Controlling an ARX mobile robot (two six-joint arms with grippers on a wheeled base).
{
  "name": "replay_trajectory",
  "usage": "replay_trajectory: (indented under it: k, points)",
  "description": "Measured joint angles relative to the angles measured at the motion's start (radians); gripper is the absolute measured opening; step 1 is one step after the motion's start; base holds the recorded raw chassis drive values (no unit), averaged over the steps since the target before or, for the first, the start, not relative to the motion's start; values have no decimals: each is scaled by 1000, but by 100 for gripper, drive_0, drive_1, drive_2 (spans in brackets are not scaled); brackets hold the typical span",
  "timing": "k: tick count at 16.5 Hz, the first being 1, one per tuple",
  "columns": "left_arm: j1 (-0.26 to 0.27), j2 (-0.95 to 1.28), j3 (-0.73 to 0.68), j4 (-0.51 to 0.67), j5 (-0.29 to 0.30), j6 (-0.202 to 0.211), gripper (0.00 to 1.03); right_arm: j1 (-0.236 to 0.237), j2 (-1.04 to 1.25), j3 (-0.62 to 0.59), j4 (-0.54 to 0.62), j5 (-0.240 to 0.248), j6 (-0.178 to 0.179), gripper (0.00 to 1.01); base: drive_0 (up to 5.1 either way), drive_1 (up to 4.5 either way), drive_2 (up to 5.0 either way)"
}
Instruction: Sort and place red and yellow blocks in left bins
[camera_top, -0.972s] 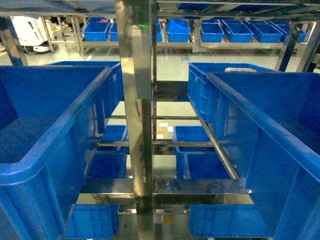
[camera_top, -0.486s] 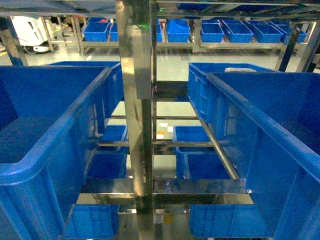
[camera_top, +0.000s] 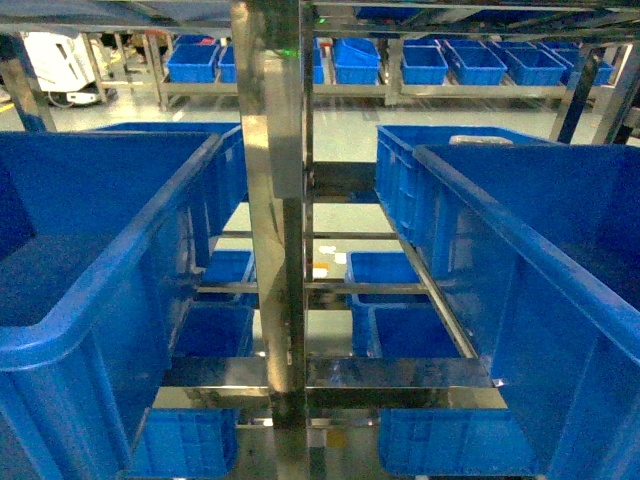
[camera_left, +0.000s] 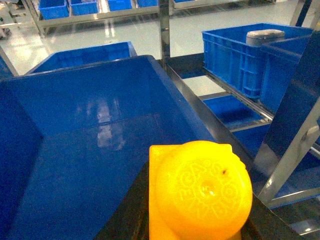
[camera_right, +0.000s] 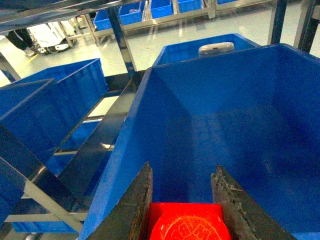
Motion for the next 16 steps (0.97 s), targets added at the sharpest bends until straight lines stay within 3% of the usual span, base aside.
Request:
replay_trajectory:
  k: [3,8,10,14,16]
  points:
    - [0,0,0,0,0,0,27,34,33,7,14,4,1,29,0,0,0]
    - [0,0,0,0,0,0,27,93,298,113,167,60,15,29,0,0,0]
    - [0,0,0,0,0,0,27,93,364,161,128,60,3,29,0,0,0]
    - [0,0,0,0,0,0,27,97,581,328,107,61,-75,29,0,0,0]
    - [0,0,0,0,0,0,27,97,697,449,0,78,-119,29,0,0,0]
